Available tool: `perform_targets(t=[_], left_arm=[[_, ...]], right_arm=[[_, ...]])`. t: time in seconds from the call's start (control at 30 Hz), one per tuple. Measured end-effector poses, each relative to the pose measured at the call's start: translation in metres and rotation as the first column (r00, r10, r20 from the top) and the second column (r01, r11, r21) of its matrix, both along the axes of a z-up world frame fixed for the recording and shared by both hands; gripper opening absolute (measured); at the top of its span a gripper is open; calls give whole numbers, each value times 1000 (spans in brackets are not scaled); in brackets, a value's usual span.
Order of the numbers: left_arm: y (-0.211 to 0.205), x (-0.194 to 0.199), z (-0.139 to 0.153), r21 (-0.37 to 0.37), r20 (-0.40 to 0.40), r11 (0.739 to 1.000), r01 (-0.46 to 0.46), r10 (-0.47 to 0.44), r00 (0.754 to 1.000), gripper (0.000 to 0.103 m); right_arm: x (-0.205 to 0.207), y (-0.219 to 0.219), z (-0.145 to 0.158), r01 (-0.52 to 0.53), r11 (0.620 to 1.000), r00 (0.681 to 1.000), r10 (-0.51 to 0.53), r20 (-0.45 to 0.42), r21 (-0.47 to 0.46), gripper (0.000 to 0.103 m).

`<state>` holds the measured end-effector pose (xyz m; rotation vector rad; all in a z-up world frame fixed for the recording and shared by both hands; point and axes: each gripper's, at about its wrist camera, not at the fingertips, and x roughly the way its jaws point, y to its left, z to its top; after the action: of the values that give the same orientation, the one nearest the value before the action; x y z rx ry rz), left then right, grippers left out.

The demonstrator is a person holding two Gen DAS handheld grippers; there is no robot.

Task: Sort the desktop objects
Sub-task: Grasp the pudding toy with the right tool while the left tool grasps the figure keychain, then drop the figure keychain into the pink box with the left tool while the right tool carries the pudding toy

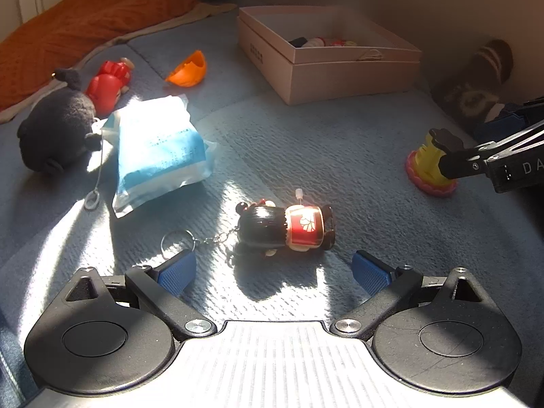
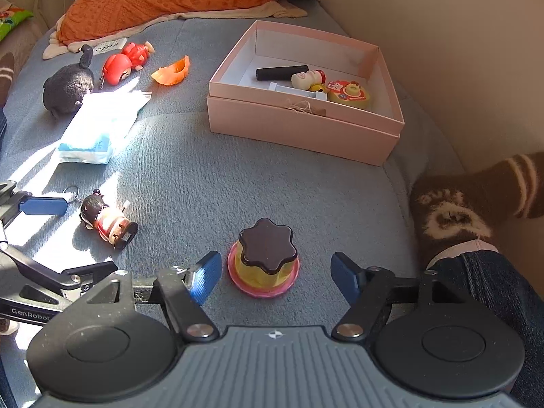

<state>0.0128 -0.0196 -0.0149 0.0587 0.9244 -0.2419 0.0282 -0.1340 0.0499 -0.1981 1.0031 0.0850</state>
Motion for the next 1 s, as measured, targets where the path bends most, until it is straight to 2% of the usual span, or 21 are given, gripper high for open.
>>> perform_targets(t=[0.2,0.27,0.3,0.33,0.37,0.63,0.8,1.0], left_arm=[[1,0,2,-14,-1,1000,2,-2,1000,101],[1,-1,2,-17,2,1000,1,-1,1000,101],[2,-1,3,-19,2,1000,0,0,1000,101],[2,0,3,-20,2,1000,0,0,1000,101],[2,0,3,-21,2,1000,0,0,1000,101],[2,-1,3,-28,10,1000,-1,1,1000,101],[0,1,8,-100,15,995,-10,11,1000,101],[-22,13,0,7,21,999,-42,42,999,100]], right_arm=[[10,14,-29,-36,998,997,33,-69,-47,73],[9,14,-33,-37,998,998,34,-55,-57,73],[9,14,-31,-38,998,998,36,-44,-52,72],[8,13,-28,-35,998,999,34,-34,-42,58],[8,12,-26,-30,999,999,29,-30,-33,52],[11,2,-8,41,999,999,-42,6,18,52],[5,10,5,7,1000,998,-7,70,-2,52],[-4,16,15,-37,999,993,38,111,-12,52]])
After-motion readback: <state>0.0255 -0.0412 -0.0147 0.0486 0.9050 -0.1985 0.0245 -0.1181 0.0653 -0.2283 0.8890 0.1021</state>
